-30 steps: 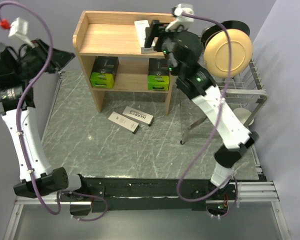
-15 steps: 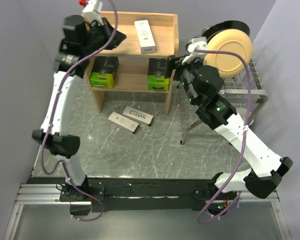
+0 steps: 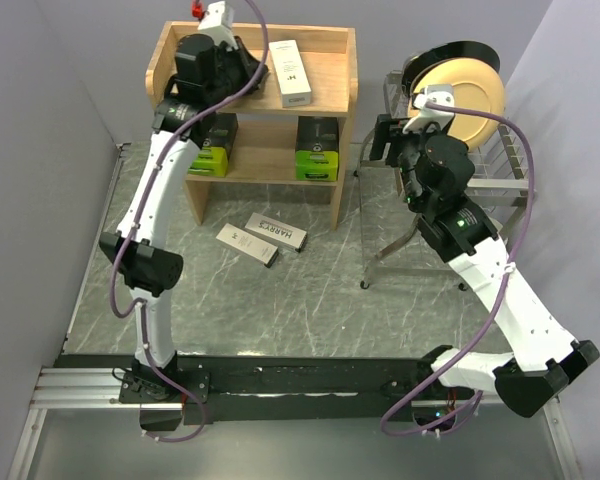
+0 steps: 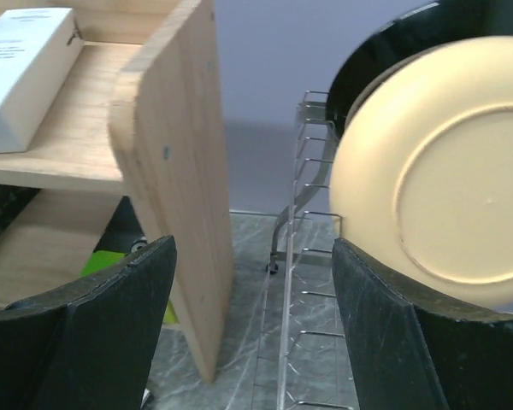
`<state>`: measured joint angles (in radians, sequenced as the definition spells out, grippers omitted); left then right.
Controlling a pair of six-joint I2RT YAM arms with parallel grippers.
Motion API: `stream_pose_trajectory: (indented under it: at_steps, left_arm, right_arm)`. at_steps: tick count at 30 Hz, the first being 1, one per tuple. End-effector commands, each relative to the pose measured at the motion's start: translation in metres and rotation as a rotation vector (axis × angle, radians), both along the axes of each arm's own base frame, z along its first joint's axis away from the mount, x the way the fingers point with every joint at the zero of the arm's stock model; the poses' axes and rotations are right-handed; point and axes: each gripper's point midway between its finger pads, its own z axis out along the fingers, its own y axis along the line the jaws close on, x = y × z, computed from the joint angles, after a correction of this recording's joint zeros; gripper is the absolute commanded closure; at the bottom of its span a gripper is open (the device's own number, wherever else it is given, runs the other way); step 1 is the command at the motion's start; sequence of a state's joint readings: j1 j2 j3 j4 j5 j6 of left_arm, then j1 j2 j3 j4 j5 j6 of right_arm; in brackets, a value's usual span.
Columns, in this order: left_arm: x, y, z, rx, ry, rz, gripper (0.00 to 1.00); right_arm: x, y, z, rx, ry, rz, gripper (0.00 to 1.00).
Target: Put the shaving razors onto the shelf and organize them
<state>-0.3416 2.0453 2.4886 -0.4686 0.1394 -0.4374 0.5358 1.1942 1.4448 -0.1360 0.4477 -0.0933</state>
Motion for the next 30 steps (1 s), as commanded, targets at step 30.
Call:
stream_pose_trajectory:
  at_steps: [30]
  left_arm:
    - [-0.020, -0.101, -0.023, 0.039, -0.019, 0.144, 0.89]
  right_arm:
    - [0.023, 0.107, 0.021, 0.270, 0.023, 0.392, 0.52]
